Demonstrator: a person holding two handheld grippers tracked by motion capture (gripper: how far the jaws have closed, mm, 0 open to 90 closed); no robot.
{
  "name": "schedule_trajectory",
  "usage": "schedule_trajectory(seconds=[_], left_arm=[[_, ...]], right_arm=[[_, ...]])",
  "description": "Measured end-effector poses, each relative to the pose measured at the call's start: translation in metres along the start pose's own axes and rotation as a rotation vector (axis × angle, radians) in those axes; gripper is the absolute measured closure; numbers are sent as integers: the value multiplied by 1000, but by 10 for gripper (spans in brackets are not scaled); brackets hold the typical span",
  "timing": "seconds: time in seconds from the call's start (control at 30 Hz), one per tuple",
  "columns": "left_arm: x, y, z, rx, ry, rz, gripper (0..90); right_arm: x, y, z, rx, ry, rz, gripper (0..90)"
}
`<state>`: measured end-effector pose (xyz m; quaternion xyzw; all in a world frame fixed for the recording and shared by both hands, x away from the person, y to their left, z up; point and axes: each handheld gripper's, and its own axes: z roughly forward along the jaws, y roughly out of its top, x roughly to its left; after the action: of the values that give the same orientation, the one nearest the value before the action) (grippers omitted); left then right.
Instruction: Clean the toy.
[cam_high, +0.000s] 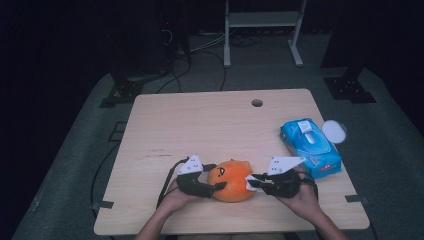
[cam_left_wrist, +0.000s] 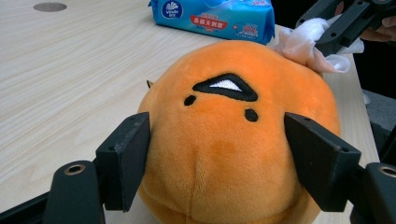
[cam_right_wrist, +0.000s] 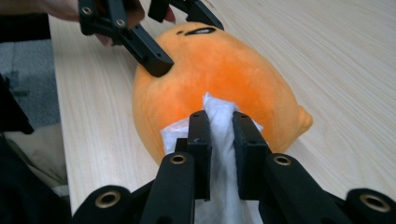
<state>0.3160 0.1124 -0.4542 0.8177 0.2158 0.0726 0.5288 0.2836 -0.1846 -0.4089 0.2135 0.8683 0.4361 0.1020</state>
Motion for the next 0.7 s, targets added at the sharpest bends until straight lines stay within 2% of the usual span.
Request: schedule_trajectory(seconds=[0.07,0.13,0.23,0.3,0.37,0.47,0.53,0.57,0.63,0.7], left_arm=[[0,0,1,-7,7,-11,256],[2,-1,2,-12,11,-24,251],[2,-2,1,-13,11,-33,250],[2,-2,0,-12,13,-33,250],[2,-1,0,-19,8,-35,240],[-2,4,-1,-19,1,-23,155],[-7,10,-4,-21,-8,-8,112],[-10,12,-4,-6,-12,18,120],[-12,11,-2,25,-1,44,158],[-9,8,-2,31,-4,38,222]], right_arm=[[5,3,2,-18,31,8,786],[16,9,9,-21,66,-21,785],[25,14,16,-7,68,-58,785],[21,14,14,-13,59,-56,786],[12,10,9,-21,41,-28,786],[-1,2,4,-31,37,37,787],[-4,-1,4,-28,34,58,788],[-5,-2,4,-24,28,58,787],[-4,-1,5,-29,30,64,788],[-1,1,7,-35,34,65,788]])
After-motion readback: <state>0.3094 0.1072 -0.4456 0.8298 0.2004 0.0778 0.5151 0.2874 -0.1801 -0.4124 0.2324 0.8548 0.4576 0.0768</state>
